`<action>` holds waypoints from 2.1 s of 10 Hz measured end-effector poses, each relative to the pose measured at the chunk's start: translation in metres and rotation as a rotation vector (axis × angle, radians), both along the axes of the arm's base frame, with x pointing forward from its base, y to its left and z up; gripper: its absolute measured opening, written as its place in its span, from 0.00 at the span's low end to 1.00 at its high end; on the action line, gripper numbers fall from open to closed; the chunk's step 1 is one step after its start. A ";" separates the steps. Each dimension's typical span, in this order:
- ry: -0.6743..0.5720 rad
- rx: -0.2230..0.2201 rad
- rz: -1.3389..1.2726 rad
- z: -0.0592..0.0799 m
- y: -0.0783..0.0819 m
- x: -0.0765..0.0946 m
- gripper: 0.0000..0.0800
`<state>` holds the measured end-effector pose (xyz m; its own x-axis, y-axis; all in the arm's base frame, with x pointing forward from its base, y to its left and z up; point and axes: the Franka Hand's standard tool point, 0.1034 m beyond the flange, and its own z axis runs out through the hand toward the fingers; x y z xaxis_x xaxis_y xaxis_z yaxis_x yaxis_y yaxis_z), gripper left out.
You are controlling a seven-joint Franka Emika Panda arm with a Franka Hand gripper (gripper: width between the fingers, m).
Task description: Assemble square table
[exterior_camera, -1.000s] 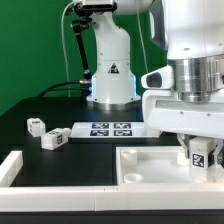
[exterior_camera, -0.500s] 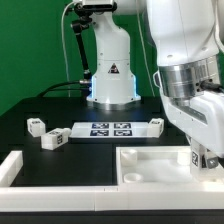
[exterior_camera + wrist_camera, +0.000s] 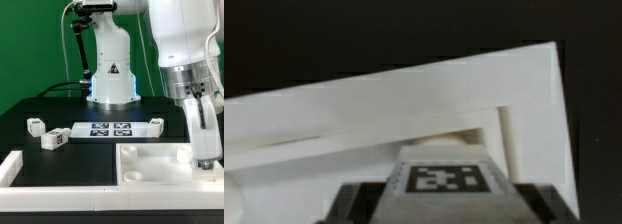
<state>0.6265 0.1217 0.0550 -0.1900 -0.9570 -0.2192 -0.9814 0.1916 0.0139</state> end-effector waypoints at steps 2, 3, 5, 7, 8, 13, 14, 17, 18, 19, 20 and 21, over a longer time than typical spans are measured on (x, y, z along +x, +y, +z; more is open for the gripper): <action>0.005 0.000 -0.038 0.000 0.000 0.000 0.37; 0.002 0.000 -0.027 0.000 0.000 0.000 0.37; 0.002 0.000 -0.026 0.000 0.000 0.000 0.67; 0.002 0.000 -0.026 0.000 0.001 0.000 0.78; -0.004 -0.001 -0.005 0.000 0.001 0.000 0.81; -0.062 -0.034 0.443 0.008 0.018 -0.013 0.81; -0.080 -0.035 0.501 0.009 0.017 -0.011 0.81; -0.142 -0.082 0.905 0.011 0.012 -0.010 0.81; -0.169 -0.111 1.100 0.012 0.010 -0.008 0.81; -0.220 -0.134 1.251 0.013 0.007 -0.002 0.81; -0.256 -0.154 1.371 0.010 -0.004 0.001 0.81; -0.270 -0.161 1.444 0.008 -0.011 0.002 0.81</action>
Offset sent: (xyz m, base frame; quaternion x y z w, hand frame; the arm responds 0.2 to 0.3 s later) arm 0.0000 0.0000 0.0000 0.0000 0.0000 0.0000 1.0000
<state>0.6282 0.1107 0.0627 0.9551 -0.2945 0.0320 -0.2887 -0.9496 -0.1225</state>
